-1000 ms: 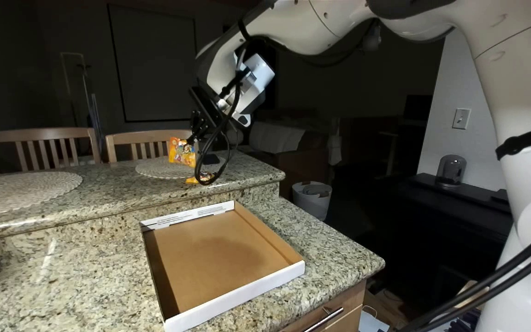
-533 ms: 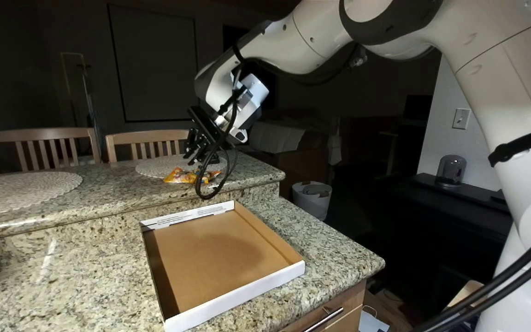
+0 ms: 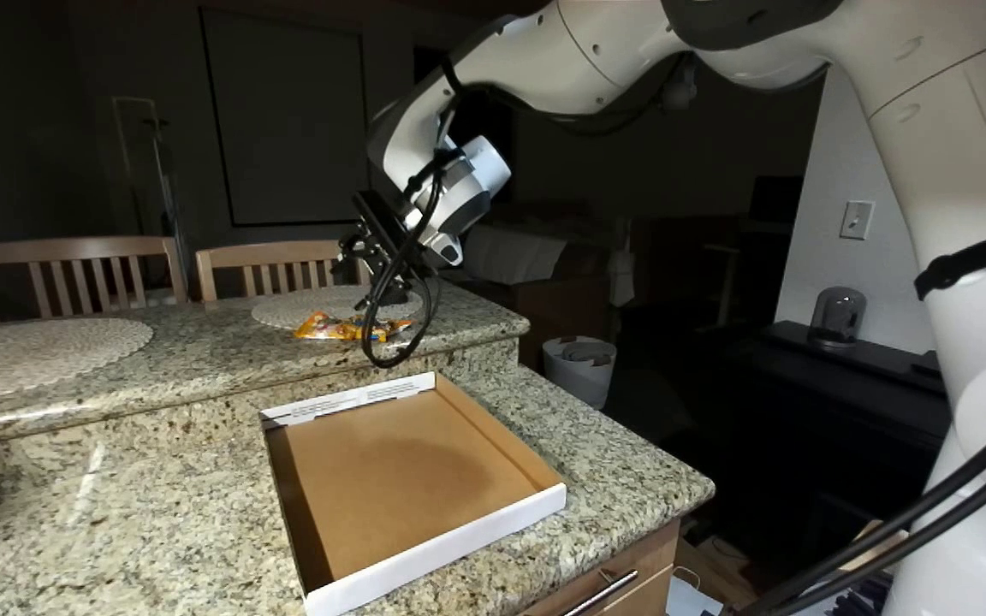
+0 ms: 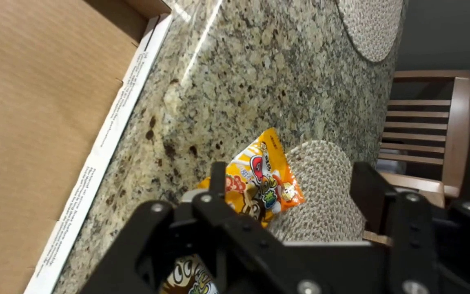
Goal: Pick up the two objects on the cover box and put them on the counter
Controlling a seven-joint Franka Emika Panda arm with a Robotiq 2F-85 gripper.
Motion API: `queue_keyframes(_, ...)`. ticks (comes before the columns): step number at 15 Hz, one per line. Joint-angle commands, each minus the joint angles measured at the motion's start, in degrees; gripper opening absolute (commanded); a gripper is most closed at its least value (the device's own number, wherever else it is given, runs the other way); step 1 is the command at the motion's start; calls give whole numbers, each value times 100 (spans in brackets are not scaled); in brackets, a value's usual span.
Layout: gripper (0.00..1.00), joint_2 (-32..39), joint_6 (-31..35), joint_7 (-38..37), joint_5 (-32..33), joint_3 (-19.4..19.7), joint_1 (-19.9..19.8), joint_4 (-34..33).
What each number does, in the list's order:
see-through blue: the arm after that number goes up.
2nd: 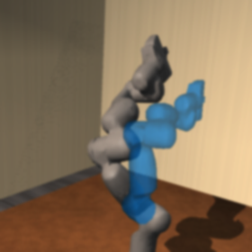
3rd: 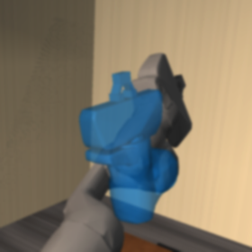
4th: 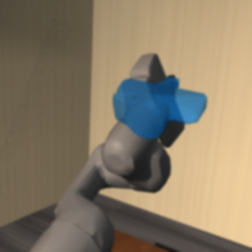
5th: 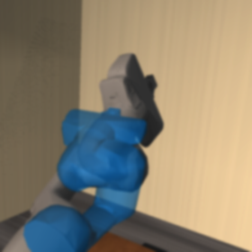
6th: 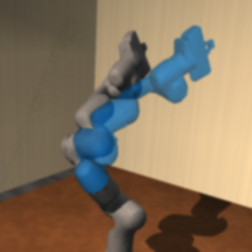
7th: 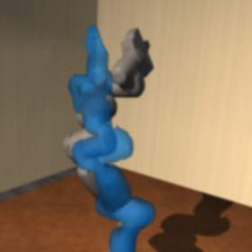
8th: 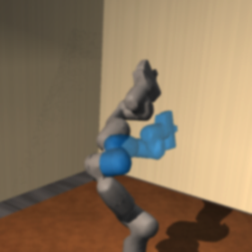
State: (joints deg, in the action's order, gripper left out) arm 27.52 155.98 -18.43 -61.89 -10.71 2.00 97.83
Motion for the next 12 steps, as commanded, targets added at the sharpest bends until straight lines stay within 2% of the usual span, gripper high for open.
queue_keyframes(1, 100, -511, 111, 798, -510, -186, -214, 944)
queue_keyframes(3, 100, -705, 582, 891, -264, -46, -10, 1490)
queue_keyframes(9, 100, -1034, 2127, 1525, -284, -247, 467, 2713)
queue_keyframes(12, 100, -1158, 2573, 1278, -114, -164, 805, 3210)
